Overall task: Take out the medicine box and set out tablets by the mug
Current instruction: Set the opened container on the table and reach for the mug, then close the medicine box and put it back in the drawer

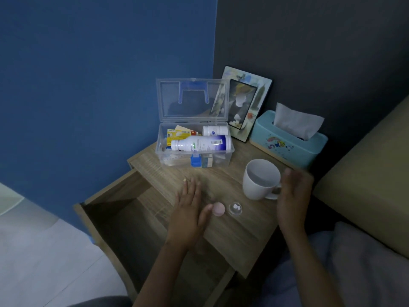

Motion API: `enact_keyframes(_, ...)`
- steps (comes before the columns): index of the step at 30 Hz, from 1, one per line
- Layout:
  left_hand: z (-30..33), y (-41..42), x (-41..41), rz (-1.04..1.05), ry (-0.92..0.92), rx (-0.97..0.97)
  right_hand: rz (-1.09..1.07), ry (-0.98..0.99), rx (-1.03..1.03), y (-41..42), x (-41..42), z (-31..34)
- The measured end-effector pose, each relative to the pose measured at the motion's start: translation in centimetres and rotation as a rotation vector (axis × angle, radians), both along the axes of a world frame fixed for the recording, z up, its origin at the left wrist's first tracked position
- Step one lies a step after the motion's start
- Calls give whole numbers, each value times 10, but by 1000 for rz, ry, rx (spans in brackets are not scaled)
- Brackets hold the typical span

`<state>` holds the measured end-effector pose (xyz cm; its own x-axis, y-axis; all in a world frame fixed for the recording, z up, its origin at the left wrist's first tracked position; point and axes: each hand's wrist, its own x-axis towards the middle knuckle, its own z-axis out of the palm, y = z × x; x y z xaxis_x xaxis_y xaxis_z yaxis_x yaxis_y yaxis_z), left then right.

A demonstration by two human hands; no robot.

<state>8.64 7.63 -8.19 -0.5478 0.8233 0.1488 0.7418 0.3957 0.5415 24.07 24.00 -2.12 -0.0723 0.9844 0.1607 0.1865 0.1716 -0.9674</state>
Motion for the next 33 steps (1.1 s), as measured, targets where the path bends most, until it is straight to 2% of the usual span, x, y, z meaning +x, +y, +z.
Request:
enact_keyframes(2, 10, 4, -14, 97, -6, 66, 43, 114, 97, 2, -18, 22)
enact_keyframes(4, 20, 8, -31, 184, -21, 145, 110, 185, 79, 11, -50, 41)
enact_keyframes(9, 40, 22, -75, 407, -204, 289, 381, 7, -37, 55, -151, 53)
enact_keyframes(12, 44, 28, -97, 474, -263, 219, 465, -58, -130, 91, -193, 50)
enact_keyframes(16, 44, 34, -106, 426, -338, 151, 477, -31, -353, 117, -224, 63)
enact_keyframes(20, 47, 40, -107, 441, -422, 204, 449, -15, -401, 115, -229, 71)
enact_keyframes(23, 49, 40, -105, 440, -443, 218, 432, 102, -429, 106, -220, 71)
enact_keyframes(28, 54, 40, -103, 469, -581, 396, 347, 293, -320, 74, -190, 45)
enact_keyframes(33, 69, 46, -108, 545, -685, 524, 194, 185, -183, 36, -170, 20)
